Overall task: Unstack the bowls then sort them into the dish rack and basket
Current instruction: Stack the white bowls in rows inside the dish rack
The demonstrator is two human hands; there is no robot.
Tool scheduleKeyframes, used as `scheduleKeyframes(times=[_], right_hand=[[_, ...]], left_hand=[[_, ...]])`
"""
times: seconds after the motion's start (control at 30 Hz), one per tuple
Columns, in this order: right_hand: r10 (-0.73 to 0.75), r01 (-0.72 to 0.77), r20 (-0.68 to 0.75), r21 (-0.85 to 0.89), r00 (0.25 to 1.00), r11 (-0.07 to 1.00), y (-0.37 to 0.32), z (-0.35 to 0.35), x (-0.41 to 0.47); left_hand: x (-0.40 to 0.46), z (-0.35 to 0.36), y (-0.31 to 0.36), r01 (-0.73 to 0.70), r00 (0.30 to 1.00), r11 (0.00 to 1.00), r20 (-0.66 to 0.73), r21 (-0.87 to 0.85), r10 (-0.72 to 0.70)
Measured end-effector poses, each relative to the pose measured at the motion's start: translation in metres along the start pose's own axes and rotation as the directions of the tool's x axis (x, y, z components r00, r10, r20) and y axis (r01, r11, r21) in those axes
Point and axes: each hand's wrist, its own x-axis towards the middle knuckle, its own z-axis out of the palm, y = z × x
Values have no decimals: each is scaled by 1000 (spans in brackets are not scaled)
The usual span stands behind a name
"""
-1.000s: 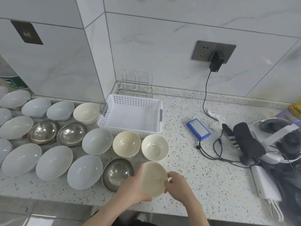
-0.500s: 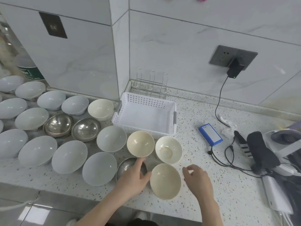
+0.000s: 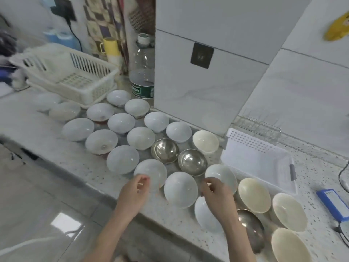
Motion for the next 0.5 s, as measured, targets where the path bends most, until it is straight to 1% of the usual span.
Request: scheduleKeyframes(times=[0.1,0.17,0.27,0.33,0.5], right_hand=[[-34,35,125,-1,992,999,-46,70,0],[-50,57,211,-30,976,998,-75,112,-1],[-74,97,310,-59,948,994,-117,165,0],[-79,104,376,-47,923,994,-143,194,1],[-22,-63,564,131,826,989,-202,262,13]], left_hand=[[19,-68,-37,51,995,999,-85,-7,-51],[30,-110,-57,76,990,997,-123,27,-72],[41,-166,-79,94,983,993,-164,70,-81],[48,-199,-91,103,977,991,-194,89,-84],[88,-265,-122,154,964,980,-236,129,-120]])
